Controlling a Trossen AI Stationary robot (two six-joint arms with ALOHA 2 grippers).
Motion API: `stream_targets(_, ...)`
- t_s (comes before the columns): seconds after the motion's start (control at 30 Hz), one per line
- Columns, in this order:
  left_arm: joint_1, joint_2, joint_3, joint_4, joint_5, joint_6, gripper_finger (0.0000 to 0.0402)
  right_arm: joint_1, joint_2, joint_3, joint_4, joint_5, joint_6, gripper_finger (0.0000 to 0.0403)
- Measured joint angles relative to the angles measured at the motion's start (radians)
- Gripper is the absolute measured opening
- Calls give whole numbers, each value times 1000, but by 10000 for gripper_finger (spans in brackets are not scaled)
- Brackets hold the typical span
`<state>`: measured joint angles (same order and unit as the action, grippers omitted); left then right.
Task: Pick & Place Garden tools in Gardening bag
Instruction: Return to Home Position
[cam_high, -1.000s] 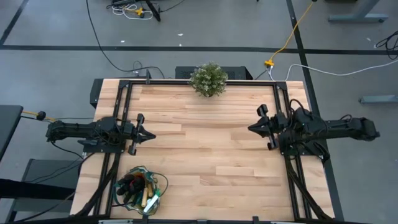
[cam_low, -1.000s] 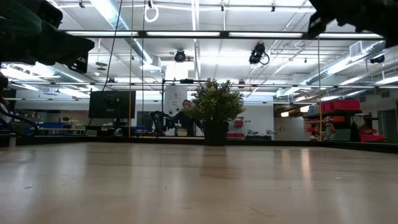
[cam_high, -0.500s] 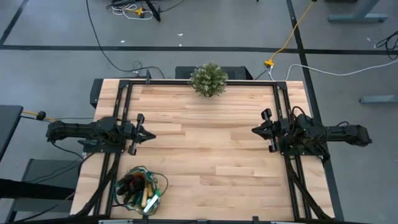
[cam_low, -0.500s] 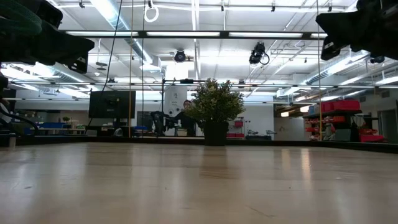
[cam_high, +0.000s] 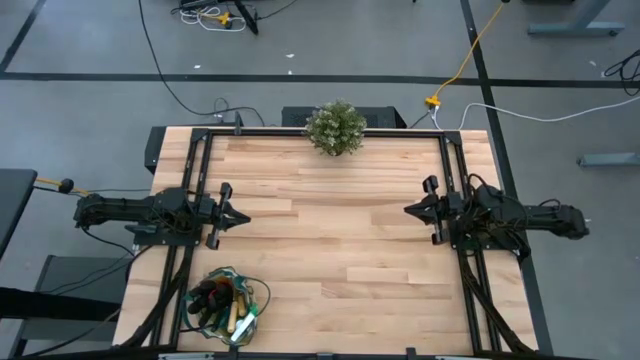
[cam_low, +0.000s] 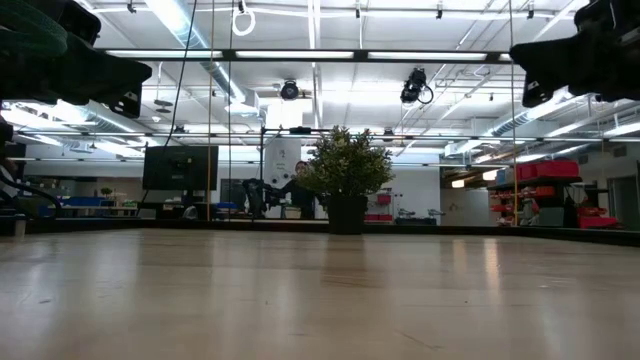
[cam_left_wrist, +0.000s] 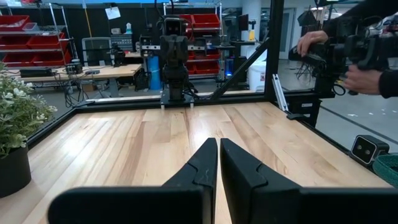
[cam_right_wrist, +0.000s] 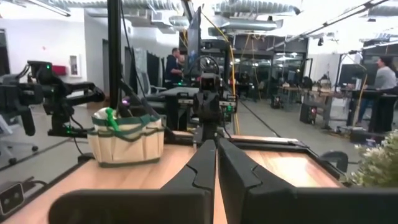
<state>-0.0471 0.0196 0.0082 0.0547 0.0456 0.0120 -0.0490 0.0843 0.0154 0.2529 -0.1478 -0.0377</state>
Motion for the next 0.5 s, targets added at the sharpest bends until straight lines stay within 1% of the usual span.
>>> stream_targets(0.27,0,0,0,0,0,0,25,-1,-55,0,-150,1,4,20)
stream_targets(0.5,0,0,0,0,0,0,25,-1,-85,0,-210,2,45,20)
